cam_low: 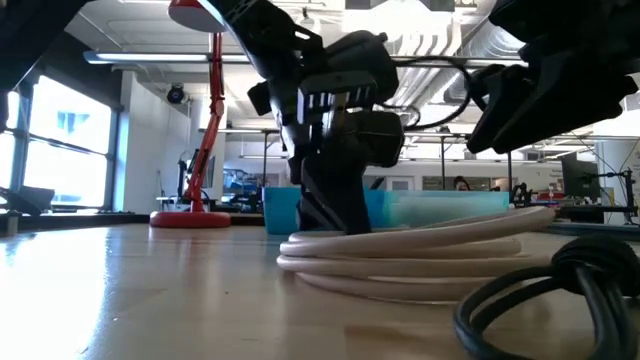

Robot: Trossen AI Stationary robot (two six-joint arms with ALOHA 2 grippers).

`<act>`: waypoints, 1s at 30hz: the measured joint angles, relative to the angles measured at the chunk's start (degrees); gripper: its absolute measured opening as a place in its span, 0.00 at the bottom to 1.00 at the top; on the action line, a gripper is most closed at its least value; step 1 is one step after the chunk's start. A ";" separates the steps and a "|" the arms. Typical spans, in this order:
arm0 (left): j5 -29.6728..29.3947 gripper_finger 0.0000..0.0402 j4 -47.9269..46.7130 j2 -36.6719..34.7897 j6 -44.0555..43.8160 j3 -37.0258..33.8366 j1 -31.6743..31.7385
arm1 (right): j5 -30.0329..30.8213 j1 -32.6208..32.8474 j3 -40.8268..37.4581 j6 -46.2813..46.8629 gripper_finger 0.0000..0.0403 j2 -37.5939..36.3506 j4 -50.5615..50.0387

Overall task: Pick & Place USB Port
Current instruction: Put the brown HDMI cable into the green bin

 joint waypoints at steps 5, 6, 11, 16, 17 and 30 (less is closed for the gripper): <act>0.20 0.03 8.80 -0.10 2.06 -0.06 -1.22 | 4.26 1.33 0.00 -1.19 0.35 0.00 0.02; -0.12 0.03 10.02 -0.39 2.60 -0.09 -1.54 | 5.32 1.67 0.00 -1.69 0.35 -0.05 0.01; -0.78 0.02 15.24 -1.76 3.93 -0.38 -1.90 | 12.77 4.32 0.00 -3.23 0.35 -1.88 0.33; -4.14 0.02 16.15 -6.34 8.74 -0.39 -1.11 | 18.13 9.28 0.04 -7.15 0.35 -5.53 2.81; -4.31 0.02 16.32 -7.64 9.47 -0.37 -0.54 | 18.89 10.41 0.02 -8.17 0.35 -6.16 3.08; -14.54 0.02 11.01 -25.51 20.17 -0.13 2.37 | 46.69 28.39 0.02 -25.25 0.35 -8.07 12.89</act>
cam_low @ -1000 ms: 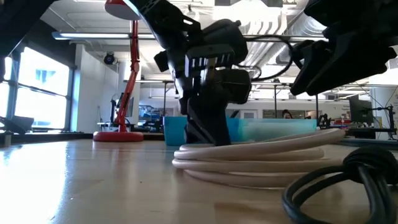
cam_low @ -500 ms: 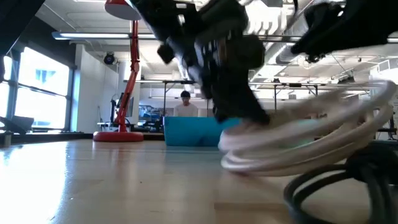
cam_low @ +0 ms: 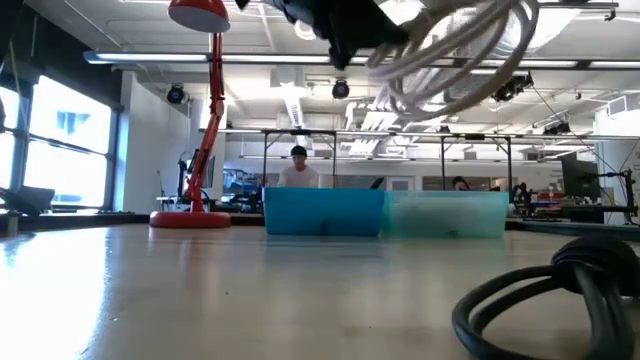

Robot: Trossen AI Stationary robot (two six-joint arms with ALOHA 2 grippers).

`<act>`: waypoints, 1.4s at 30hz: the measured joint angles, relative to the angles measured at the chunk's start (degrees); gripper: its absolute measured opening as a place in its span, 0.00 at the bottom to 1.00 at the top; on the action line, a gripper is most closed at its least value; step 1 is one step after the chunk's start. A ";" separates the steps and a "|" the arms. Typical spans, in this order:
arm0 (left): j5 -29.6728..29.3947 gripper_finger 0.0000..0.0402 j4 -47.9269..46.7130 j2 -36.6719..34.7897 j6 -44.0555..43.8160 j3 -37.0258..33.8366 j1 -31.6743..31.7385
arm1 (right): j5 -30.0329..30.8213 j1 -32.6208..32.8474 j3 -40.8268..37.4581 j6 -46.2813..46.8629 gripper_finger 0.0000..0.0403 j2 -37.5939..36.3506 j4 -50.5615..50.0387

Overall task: Pick & Place USB Port
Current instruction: Put the brown HDMI cable into the green bin

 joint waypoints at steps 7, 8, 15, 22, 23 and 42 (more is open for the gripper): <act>-1.16 0.02 1.01 -3.86 1.53 0.02 -1.17 | 7.13 2.13 0.00 -0.67 0.35 -0.02 -0.70; -1.46 0.02 1.07 -3.93 1.85 0.02 -1.41 | 7.19 2.03 0.00 -0.46 0.35 -0.02 -0.73; -5.26 0.02 1.29 -3.96 4.13 0.02 -2.71 | 7.58 -0.45 0.00 5.63 0.35 0.00 4.94; -6.69 0.02 1.27 -3.96 5.44 0.02 -2.78 | 1.28 -1.40 0.00 15.44 0.35 -1.89 12.53; -6.73 0.02 1.27 -3.96 5.76 0.02 -2.78 | -0.47 -1.38 0.00 17.19 0.35 -2.53 12.39; -8.44 0.02 1.13 -3.98 8.34 0.04 -3.10 | -10.64 -6.36 0.00 43.03 0.35 -7.40 -6.89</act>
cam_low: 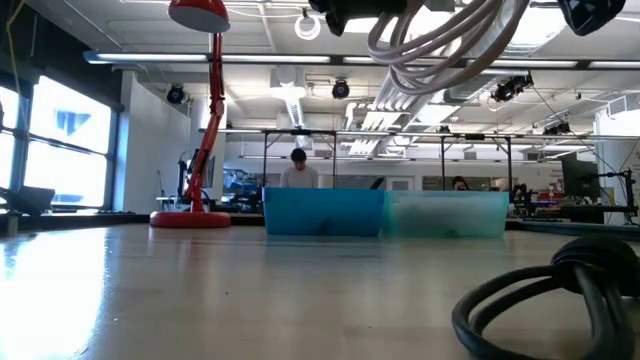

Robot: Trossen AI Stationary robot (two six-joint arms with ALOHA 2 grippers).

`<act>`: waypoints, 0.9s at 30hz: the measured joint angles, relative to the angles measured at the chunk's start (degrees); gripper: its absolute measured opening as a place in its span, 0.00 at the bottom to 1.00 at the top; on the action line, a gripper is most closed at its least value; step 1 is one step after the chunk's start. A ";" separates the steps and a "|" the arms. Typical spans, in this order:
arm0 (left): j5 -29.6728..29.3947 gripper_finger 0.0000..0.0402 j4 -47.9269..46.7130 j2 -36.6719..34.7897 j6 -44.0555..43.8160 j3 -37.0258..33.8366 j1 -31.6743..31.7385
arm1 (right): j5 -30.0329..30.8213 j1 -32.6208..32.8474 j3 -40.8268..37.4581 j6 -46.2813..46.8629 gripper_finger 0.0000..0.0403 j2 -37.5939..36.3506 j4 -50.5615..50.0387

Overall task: Pick & Place USB Port
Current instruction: Put the brown HDMI cable into the green bin

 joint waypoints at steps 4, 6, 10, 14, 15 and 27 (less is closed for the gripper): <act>-0.13 0.02 0.00 0.00 0.94 0.00 0.02 | -4.83 -1.37 -0.02 -0.28 0.35 0.02 -0.10; -0.11 0.02 0.00 0.00 1.05 0.00 0.09 | -6.43 -2.09 -0.01 -2.39 0.35 0.01 -0.08; 0.09 0.02 0.00 0.00 1.06 0.03 0.09 | -6.83 -2.25 -0.01 -4.58 0.40 0.02 -0.12; 0.11 0.02 0.00 0.00 1.06 0.04 0.07 | -5.96 -2.23 -0.01 -4.71 0.49 0.02 -0.14; 0.11 0.02 0.00 0.00 1.06 0.04 0.07 | -5.88 -2.25 -0.01 -4.72 0.52 0.02 -0.14; 0.08 0.02 -0.04 -0.02 1.53 0.04 0.09 | -6.13 -4.27 0.00 -4.92 0.63 0.04 -0.01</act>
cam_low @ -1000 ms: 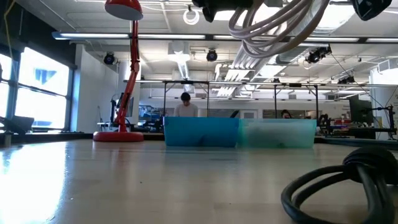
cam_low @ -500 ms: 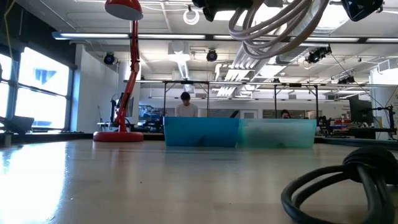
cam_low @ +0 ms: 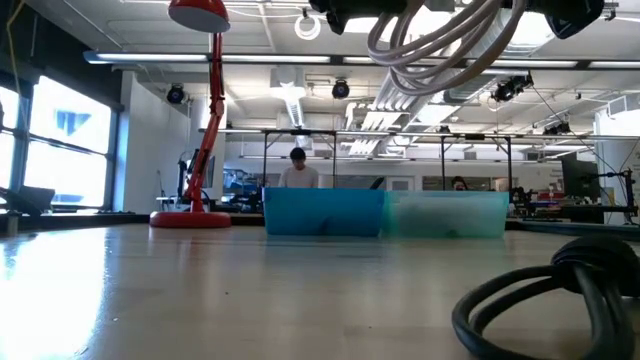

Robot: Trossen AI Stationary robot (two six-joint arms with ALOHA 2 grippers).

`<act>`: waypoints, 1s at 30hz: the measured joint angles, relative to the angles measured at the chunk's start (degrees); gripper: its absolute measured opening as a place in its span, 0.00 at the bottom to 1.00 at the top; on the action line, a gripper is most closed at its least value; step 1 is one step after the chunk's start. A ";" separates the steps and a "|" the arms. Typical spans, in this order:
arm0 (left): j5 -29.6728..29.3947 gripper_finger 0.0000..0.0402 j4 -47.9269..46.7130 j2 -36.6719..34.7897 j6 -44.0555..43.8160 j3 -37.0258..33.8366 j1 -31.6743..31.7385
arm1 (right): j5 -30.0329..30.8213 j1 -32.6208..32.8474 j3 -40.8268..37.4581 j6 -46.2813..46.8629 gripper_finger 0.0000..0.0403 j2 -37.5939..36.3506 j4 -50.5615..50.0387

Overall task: Pick & Place USB Port
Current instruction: Put the brown HDMI cable into the green bin

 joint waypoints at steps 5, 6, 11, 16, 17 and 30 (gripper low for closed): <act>-0.04 0.02 0.02 0.00 0.06 0.02 0.00 | -2.85 -3.60 -0.01 -0.24 0.64 0.00 0.01; -0.16 0.02 0.00 -0.02 0.09 0.02 0.00 | -3.44 -4.24 -0.01 -0.86 0.64 0.00 0.02; -0.21 0.03 0.01 -0.04 0.16 0.02 0.02 | -7.54 -7.20 -0.02 -1.90 0.63 0.02 1.05; -0.19 0.02 0.02 -0.04 1.31 0.02 0.00 | -11.41 -9.49 -0.02 -5.46 0.56 0.47 3.42; -0.21 0.02 0.03 -0.04 1.34 0.02 0.00 | -11.44 -9.85 -0.02 -6.12 0.53 0.64 3.57; 0.24 0.10 1.29 -0.09 1.15 0.04 -0.02 | -15.46 -13.30 -0.04 -10.14 0.03 1.57 3.37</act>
